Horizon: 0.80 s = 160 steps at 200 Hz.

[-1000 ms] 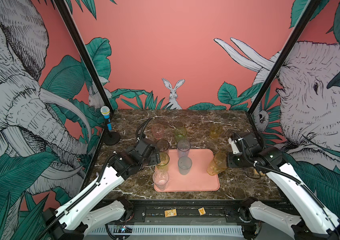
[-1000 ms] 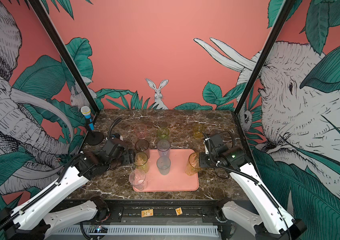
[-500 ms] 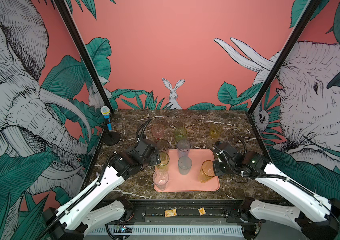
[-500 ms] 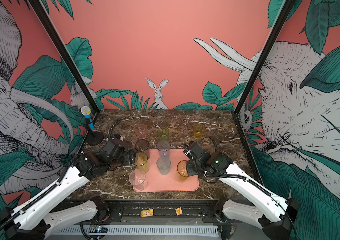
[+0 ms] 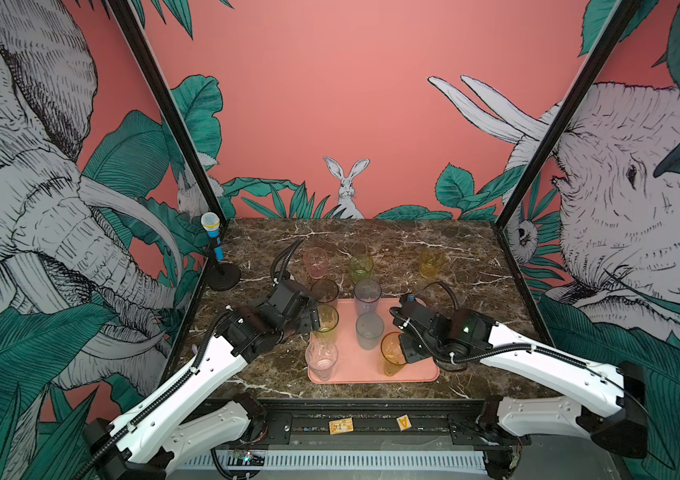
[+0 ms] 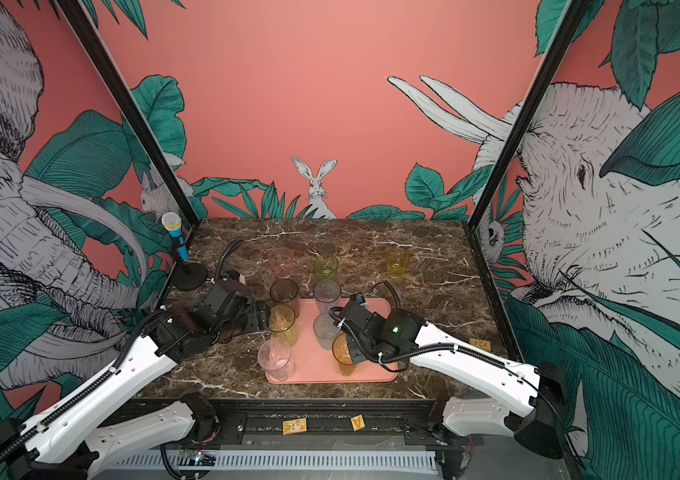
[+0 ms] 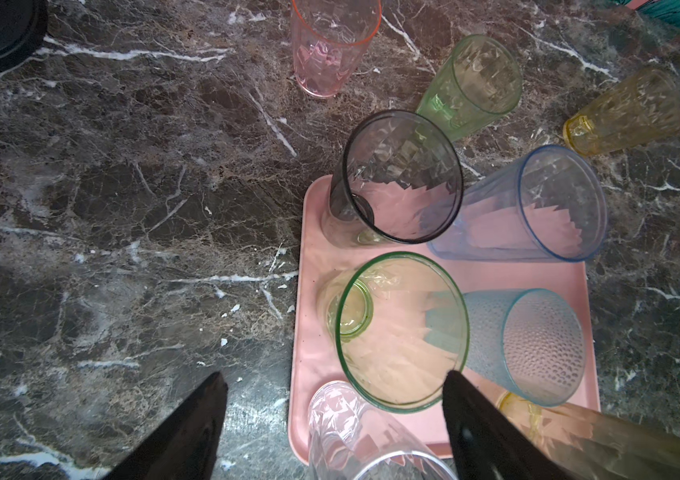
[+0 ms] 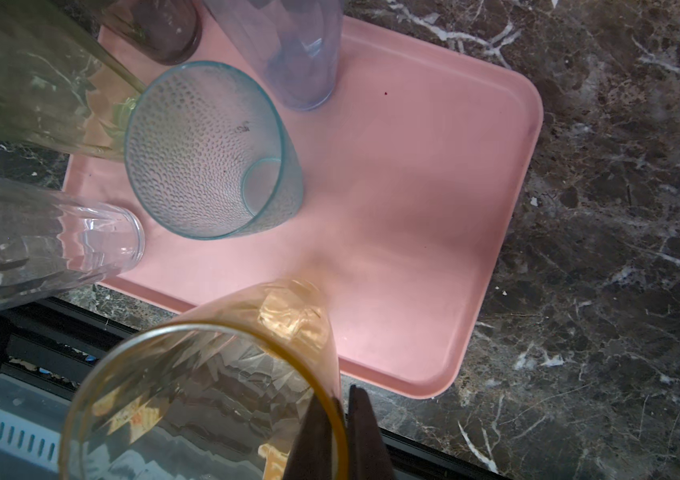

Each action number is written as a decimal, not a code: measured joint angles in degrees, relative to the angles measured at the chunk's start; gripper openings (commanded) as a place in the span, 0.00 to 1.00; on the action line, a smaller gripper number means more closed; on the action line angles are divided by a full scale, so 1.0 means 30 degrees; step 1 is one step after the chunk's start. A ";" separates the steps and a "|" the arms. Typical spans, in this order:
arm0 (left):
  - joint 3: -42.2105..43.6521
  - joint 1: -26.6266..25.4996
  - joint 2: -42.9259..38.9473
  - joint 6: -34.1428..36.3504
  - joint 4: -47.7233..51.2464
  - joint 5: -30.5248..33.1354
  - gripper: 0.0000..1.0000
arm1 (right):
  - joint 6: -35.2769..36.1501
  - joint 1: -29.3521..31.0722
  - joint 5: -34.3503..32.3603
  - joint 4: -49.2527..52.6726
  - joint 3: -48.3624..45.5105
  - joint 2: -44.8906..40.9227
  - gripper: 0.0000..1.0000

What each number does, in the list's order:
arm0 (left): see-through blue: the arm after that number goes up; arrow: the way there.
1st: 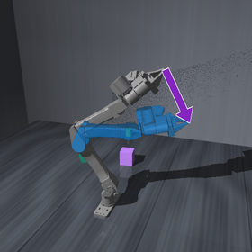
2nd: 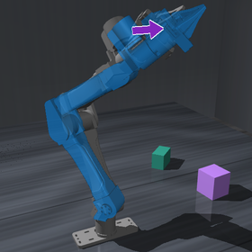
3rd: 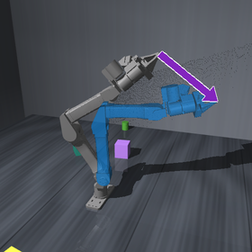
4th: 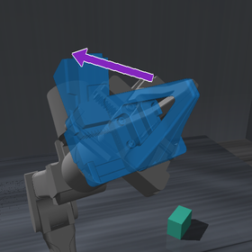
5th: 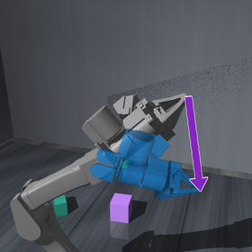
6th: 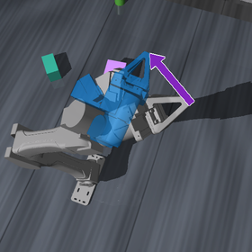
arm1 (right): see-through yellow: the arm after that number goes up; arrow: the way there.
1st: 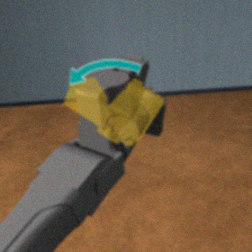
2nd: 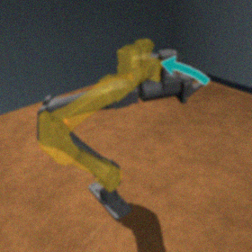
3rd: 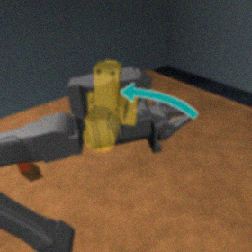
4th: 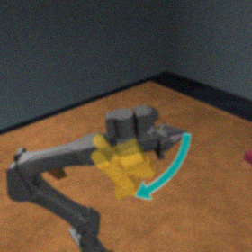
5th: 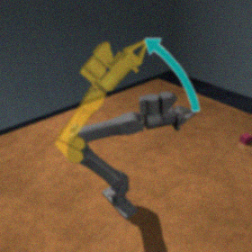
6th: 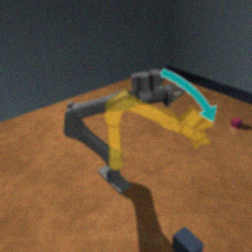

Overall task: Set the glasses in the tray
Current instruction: 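Carry the yellow glass toward the pink tray nearer the robot, then lower the yellow glass onto the tray beside the teal glass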

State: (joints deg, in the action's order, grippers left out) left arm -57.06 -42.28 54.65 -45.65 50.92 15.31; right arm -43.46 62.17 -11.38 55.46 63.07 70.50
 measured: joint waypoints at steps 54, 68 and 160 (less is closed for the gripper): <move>0.0036 0.0000 -0.0262 0.0000 0.0007 0.0058 0.83 | -0.0401 0.1122 -0.0160 -0.0933 0.0124 0.1158 0.00; 0.0036 0.0000 -0.0262 0.0000 0.0007 0.0058 0.84 | -0.0452 0.1202 -0.0182 -0.1042 0.0160 0.1333 0.00; 0.0036 0.0000 -0.0262 -0.0007 0.0022 0.0058 0.84 | -0.0532 0.1486 -0.0277 -0.1829 0.0262 0.1982 0.00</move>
State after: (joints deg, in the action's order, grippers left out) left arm -56.95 -42.28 53.87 -45.67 50.98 15.49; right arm -45.06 66.63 -12.21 49.98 63.86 76.44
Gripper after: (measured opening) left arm 0.836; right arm 0.076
